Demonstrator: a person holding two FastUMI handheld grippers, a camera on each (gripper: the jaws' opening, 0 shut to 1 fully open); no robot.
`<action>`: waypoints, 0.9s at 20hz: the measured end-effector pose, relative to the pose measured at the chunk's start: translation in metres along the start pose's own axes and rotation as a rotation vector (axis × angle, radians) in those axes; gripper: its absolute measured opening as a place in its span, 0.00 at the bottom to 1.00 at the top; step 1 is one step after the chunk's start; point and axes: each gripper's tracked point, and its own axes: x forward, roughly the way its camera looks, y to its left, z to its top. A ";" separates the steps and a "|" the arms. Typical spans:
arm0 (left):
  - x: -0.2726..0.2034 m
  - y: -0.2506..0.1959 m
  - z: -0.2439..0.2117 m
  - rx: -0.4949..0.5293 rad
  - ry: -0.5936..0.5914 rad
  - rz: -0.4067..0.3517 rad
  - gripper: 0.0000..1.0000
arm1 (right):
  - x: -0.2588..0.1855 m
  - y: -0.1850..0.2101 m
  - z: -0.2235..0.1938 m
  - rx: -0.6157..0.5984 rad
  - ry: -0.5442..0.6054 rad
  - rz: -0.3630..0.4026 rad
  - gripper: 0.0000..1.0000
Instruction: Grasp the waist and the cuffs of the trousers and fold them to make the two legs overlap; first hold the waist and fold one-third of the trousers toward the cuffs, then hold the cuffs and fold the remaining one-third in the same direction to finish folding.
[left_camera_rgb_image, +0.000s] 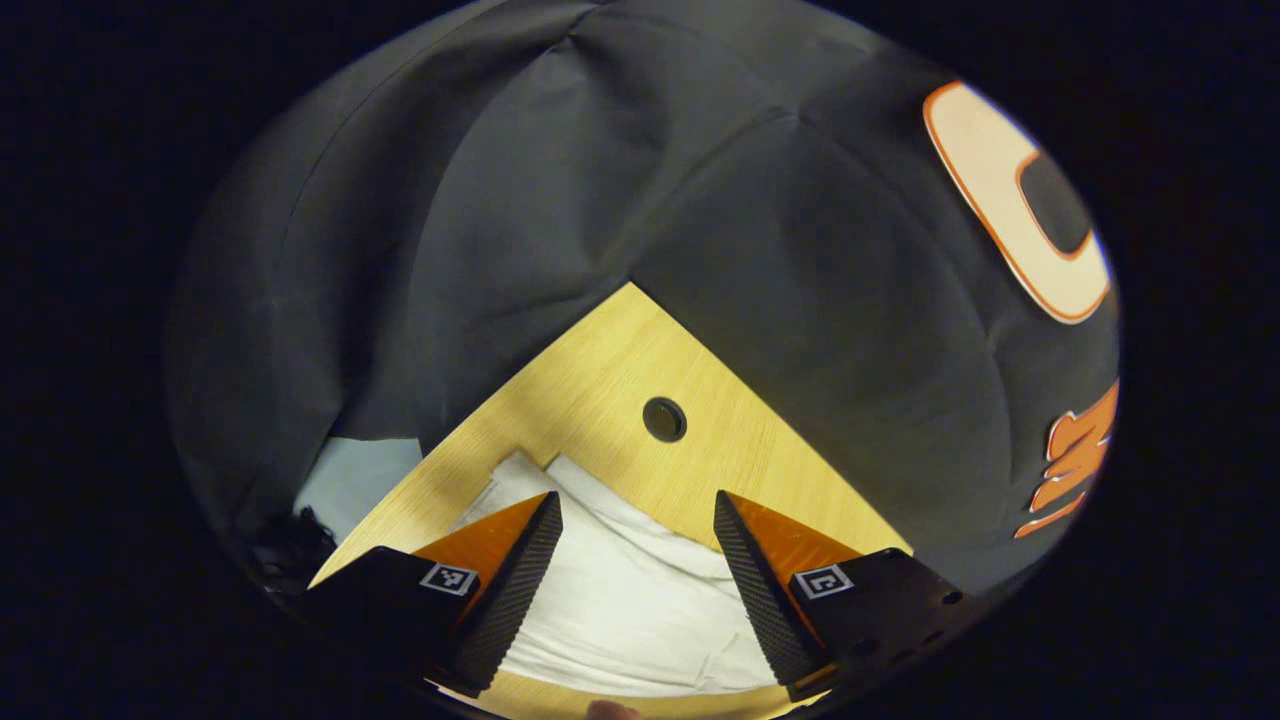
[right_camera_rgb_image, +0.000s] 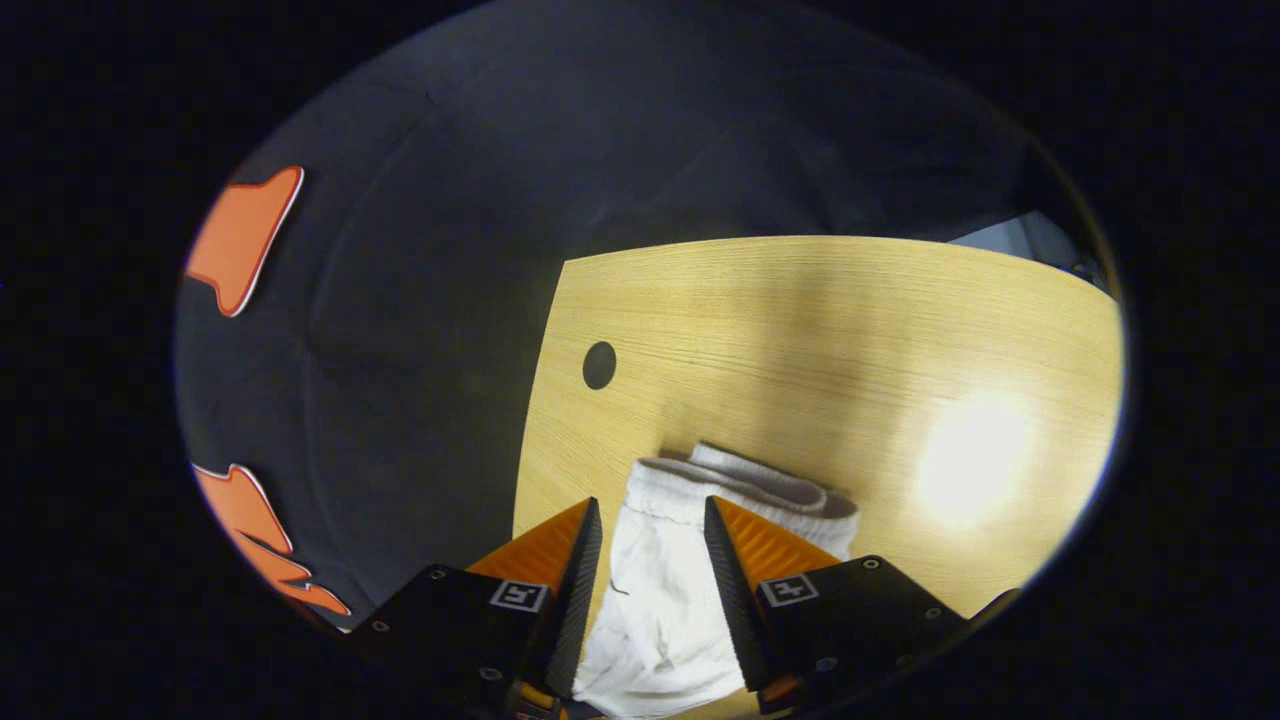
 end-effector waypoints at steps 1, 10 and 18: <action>-0.002 -0.002 -0.004 0.040 0.011 0.017 1.00 | 0.000 -0.007 -0.002 -0.017 0.008 -0.014 0.71; -0.051 -0.044 -0.040 0.295 0.022 0.008 0.96 | -0.002 -0.078 -0.022 -0.130 0.075 -0.207 0.89; -0.091 -0.062 -0.066 0.404 0.027 0.034 0.99 | 0.028 -0.089 -0.032 -0.105 0.122 -0.270 0.91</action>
